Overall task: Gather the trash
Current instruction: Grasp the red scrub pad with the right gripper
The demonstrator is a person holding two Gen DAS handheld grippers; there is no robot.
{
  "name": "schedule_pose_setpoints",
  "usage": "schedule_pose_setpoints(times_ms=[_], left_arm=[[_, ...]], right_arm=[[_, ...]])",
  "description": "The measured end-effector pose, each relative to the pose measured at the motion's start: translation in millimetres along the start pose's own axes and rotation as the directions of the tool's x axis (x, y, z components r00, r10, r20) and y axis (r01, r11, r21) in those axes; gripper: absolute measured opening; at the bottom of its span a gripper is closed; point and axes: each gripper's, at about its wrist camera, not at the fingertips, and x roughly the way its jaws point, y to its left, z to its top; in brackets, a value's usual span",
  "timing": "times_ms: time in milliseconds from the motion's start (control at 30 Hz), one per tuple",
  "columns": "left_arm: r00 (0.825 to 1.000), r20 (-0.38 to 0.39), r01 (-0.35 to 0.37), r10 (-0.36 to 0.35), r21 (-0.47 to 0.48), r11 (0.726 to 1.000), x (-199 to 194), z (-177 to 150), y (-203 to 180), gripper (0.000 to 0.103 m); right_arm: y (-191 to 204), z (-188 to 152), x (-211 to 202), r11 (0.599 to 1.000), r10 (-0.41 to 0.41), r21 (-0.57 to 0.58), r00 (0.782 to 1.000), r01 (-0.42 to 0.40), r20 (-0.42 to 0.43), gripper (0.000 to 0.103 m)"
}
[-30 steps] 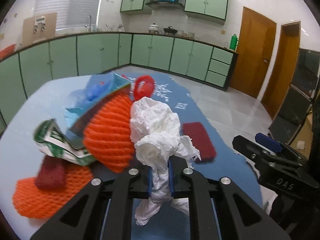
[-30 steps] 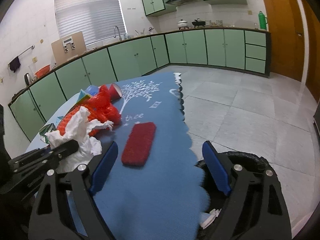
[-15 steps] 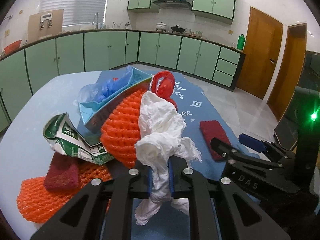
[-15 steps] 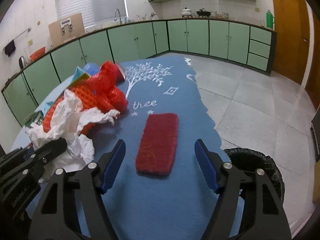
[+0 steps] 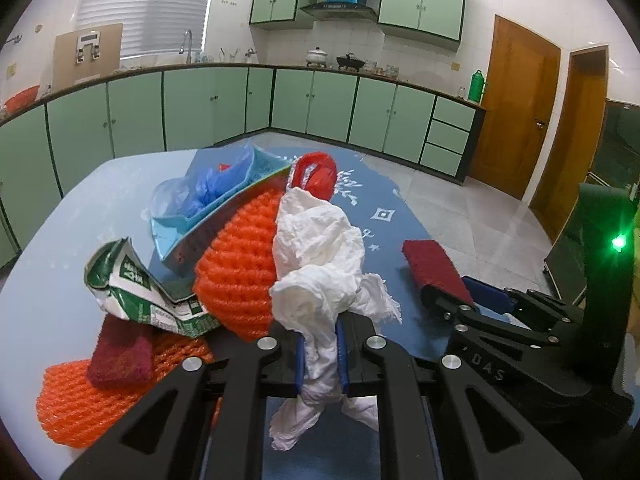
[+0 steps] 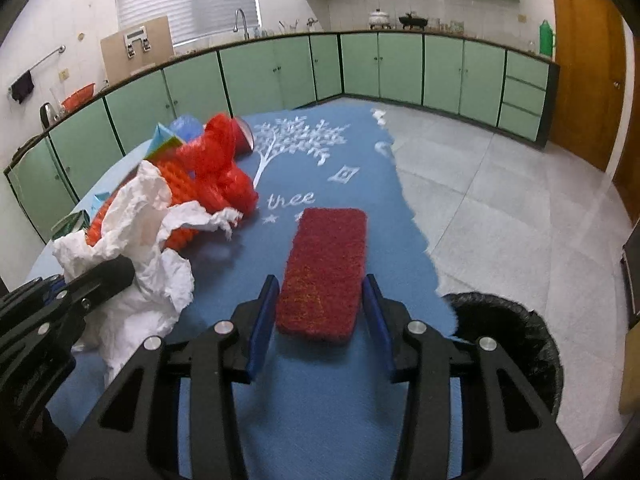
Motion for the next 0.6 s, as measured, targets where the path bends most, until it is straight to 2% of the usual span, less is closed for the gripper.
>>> schedule_pose_setpoints(times_ms=[333,600], left_arm=[[0.995,0.048,0.081,-0.083,0.043,0.996,-7.7,22.0,-38.2,0.012],[0.98,0.058,0.182,-0.189,0.105,0.978,0.7,36.6,-88.3,0.012]], right_arm=[[-43.8,15.2,-49.6,0.997,-0.037,0.069,0.996,0.032,0.08,0.041],[-100.7,13.9,-88.4,0.982,-0.14,0.148,0.982,0.12,0.13,0.041]])
